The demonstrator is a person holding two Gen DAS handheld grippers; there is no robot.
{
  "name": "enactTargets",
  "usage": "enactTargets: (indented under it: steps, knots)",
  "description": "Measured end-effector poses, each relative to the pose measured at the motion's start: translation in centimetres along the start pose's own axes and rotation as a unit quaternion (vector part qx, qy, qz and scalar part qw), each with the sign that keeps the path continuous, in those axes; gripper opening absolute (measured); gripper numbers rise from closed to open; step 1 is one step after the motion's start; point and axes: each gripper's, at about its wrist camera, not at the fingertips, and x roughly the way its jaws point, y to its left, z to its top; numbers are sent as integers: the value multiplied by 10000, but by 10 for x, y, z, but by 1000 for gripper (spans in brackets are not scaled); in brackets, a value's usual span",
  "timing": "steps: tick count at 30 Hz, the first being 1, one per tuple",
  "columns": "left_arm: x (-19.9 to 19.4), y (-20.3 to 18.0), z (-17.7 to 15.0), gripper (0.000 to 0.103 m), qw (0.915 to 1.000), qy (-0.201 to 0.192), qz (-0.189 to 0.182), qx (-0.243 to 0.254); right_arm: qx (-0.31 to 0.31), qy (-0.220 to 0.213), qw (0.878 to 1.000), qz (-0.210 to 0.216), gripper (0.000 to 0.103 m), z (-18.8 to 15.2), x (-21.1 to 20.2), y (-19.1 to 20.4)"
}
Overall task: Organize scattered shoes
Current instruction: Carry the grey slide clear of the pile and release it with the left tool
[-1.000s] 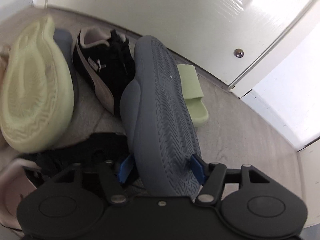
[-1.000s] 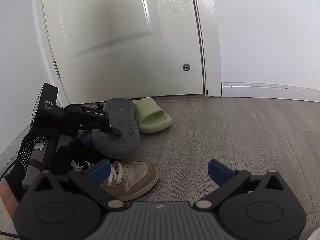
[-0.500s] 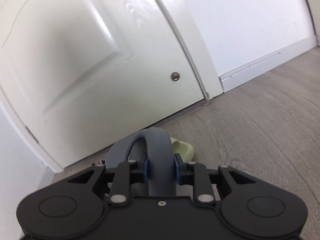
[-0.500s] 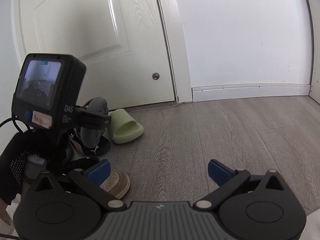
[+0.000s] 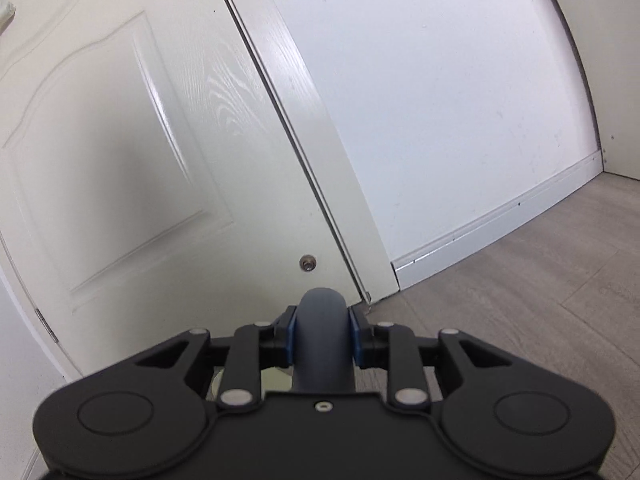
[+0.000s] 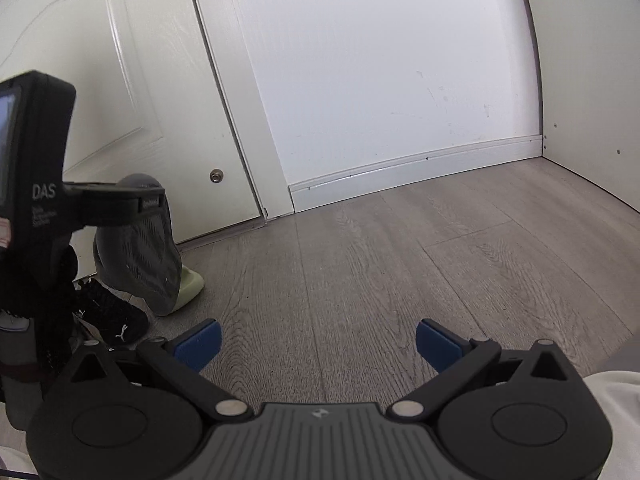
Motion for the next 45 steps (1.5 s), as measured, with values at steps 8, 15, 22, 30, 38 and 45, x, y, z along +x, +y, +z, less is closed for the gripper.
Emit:
enactTargets:
  steps: [8,15,22,30,38,45]
  knots:
    - [-20,44,25,26,9816,1058,-653,-1447,156,-159,9997,-66,102,2,-12,-7]
    - [-10,51,6,26,9539,2114,-652,-2030,419,-170,9990,-37,102,2,-12,-18]
    - [58,12,15,30,9467,2085,-888,-2289,493,-239,9984,-126,102,4,-16,-29]
    - [156,-51,14,45,9436,2243,-1783,-1661,807,-246,9957,-382,102,8,-14,-54]
    - [159,-37,12,79,8837,1966,-3397,-2548,910,-81,9951,-390,102,2,-3,-63]
    - [114,38,-2,80,8991,1582,-2851,-2920,736,-65,9971,-161,103,-1,-4,-50]
